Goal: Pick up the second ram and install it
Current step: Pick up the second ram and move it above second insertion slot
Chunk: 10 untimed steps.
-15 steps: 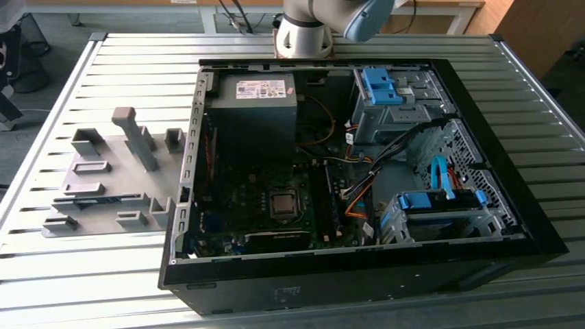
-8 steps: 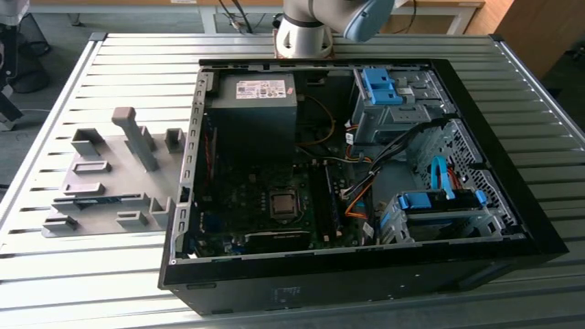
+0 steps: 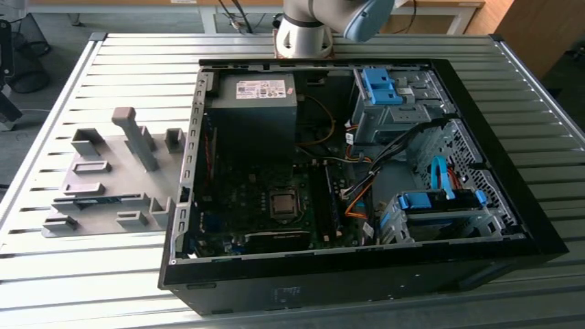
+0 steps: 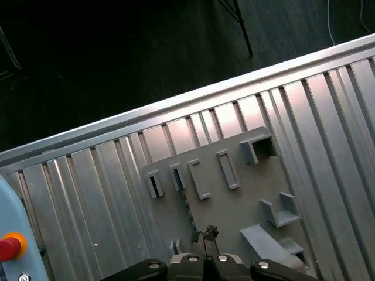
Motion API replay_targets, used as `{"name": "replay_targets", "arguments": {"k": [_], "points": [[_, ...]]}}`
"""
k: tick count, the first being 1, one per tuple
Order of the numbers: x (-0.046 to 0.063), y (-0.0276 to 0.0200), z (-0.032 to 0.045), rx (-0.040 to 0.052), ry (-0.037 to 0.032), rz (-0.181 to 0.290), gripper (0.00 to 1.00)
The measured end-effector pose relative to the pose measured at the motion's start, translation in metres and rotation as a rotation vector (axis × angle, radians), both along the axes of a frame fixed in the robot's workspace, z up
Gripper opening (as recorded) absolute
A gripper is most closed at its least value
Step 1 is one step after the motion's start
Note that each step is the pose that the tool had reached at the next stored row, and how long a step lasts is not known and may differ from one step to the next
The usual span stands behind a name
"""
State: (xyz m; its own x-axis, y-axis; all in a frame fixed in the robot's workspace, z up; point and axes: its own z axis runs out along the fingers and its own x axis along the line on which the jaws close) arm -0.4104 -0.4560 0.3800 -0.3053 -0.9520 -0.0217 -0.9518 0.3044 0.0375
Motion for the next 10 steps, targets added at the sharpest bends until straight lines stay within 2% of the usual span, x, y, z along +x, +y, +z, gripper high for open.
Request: {"name": "replay_targets", "arguments": {"k": [10], "points": [[0.0000,0.0000,-0.0008,0.0000,0.0000,0.175,0.10]]}}
